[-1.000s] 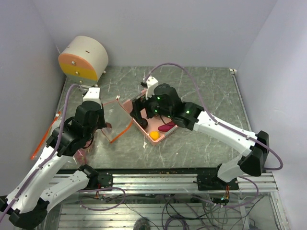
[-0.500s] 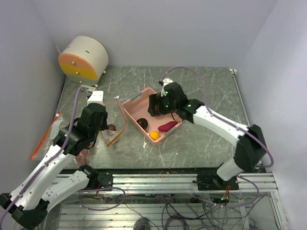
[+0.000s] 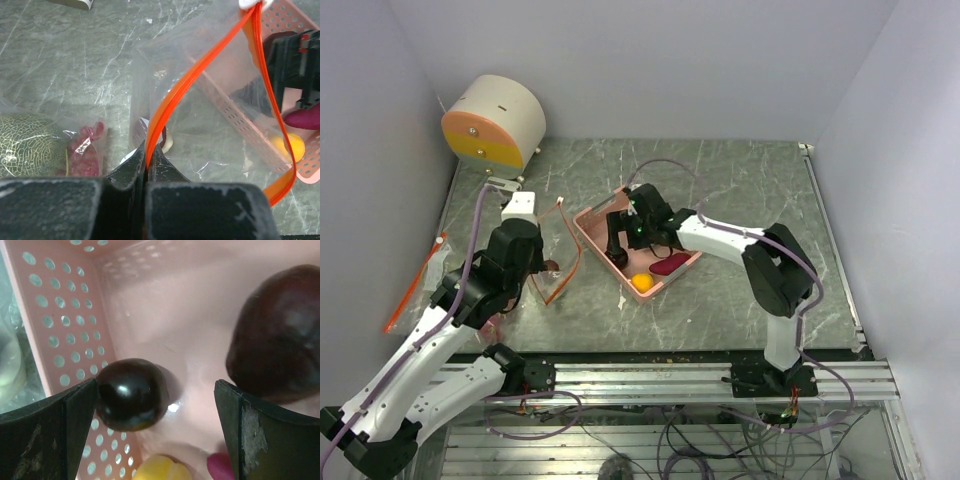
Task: Place the food in the zip-top bag and seal the zipper
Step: Pick up the fake fruit from the bin.
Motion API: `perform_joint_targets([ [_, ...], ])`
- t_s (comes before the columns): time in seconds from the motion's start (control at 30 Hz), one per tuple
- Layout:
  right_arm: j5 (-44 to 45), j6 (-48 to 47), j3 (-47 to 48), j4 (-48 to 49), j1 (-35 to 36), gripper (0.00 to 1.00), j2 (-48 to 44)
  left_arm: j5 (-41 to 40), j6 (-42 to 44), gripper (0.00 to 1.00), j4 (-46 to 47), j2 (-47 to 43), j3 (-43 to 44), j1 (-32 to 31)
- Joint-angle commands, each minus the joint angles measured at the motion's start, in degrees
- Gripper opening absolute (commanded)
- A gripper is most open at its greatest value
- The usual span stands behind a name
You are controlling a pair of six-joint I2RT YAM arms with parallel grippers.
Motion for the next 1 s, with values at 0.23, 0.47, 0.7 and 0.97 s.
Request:
perform_joint_targets([
  [0.23,-0.3,1.0,2.8,0.9,2.9,0.84,7.2,1.1,0.7,0.07,2.4,-1.2,-0.8,0.0],
  [0.47,3.3,0.0,2.2,-0.2,2.9,0.46,3.1,1.0,0.6,0.07,2.6,-1.0,-1.3,0.0],
  [0.7,3.5,-3.8,-0.5,1.3,2.9,0.43,-10.6,1.2,0.1,0.07,3.5,-1.0,-2.1,0.0],
  [0.97,-16.8,-2.8,-3.1,14.2,7.4,0.43,-24.7,1.3,-0.2,0.07,4.5,-0.7,-2.7,0.0],
])
